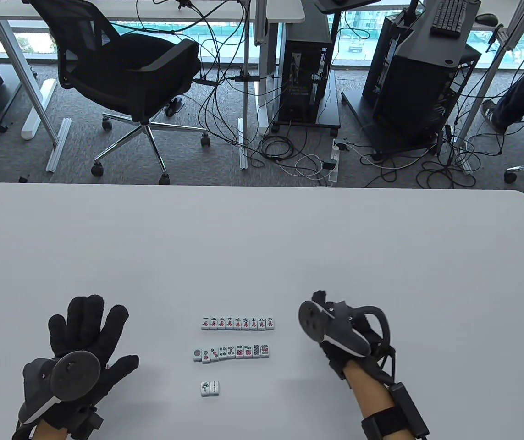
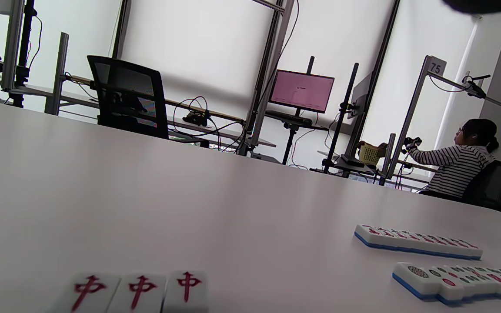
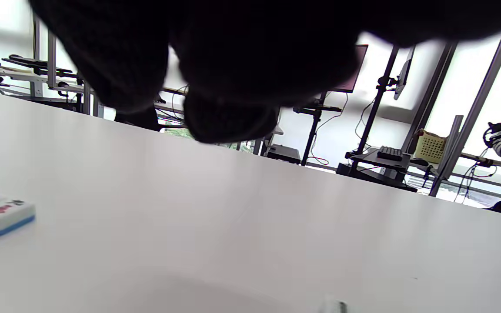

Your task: Mahjong suit sorting

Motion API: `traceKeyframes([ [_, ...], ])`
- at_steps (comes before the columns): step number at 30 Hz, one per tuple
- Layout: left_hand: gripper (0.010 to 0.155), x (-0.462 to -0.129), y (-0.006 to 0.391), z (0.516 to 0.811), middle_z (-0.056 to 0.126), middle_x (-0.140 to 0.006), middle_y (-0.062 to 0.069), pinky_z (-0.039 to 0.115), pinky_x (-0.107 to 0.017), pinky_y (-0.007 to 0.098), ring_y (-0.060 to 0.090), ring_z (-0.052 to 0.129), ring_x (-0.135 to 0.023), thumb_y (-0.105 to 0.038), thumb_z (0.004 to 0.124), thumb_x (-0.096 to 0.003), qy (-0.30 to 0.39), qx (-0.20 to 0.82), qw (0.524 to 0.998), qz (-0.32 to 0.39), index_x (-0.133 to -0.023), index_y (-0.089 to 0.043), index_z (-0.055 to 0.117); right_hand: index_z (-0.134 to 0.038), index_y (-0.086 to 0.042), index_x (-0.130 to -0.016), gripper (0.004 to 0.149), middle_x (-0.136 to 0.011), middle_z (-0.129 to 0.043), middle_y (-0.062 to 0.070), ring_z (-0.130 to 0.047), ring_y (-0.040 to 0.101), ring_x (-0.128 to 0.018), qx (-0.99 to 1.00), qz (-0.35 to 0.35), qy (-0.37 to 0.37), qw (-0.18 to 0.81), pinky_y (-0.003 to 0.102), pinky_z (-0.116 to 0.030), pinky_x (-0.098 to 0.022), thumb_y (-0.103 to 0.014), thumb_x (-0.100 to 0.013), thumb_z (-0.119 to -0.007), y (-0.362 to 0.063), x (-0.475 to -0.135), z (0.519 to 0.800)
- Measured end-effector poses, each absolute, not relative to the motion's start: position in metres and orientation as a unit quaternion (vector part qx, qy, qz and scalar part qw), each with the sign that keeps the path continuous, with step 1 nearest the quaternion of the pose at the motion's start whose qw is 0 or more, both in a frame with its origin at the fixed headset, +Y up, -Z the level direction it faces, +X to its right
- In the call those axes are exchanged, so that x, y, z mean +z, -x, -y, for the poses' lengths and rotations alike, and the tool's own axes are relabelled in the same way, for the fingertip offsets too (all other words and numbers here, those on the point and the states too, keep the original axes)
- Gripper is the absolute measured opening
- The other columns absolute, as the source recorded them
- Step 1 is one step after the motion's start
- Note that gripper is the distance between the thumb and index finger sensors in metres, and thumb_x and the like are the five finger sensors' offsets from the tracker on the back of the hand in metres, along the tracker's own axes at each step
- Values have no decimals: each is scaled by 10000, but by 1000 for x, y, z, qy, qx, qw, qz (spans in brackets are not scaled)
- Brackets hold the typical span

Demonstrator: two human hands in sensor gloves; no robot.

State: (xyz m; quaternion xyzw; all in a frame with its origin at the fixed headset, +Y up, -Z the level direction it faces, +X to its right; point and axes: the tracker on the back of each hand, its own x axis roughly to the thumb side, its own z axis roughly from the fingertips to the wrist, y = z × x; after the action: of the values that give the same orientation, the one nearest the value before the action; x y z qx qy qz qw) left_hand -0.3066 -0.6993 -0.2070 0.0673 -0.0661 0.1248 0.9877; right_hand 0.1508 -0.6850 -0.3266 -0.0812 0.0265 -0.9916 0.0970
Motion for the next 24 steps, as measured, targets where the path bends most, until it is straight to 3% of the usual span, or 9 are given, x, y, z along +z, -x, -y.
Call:
traceKeyframes([
  [8,880,-208,307,699,-110,-1114,-125,-24,-749,621,201,-135,-1097,-740,607,-362,-63,124,988,60,-1074,-431,192,-739,-184,-908,565,-493,-977,32,-923,122,-175,-983,51,24,177,284,-845,-124,-358,-379,-836,-204,-347,734],
  [18,880,-211,308,700,-112,-1114,-124,-21,-748,622,201,-132,-1098,-740,608,-362,-55,134,988,61,-1072,-436,186,-710,-252,-939,591,-616,-938,35,-920,140,-301,-973,142,4,184,304,-848,-230,-368,-376,-848,-206,-365,759],
  [24,877,-211,307,701,-110,-1115,-124,-19,-749,621,200,-131,-1099,-739,607,-364,-51,130,988,61,-1072,-436,189,-722,-188,-903,553,-583,-945,27,-915,138,-273,-974,130,33,182,304,-842,-208,-339,-383,-834,-201,-367,764],
])
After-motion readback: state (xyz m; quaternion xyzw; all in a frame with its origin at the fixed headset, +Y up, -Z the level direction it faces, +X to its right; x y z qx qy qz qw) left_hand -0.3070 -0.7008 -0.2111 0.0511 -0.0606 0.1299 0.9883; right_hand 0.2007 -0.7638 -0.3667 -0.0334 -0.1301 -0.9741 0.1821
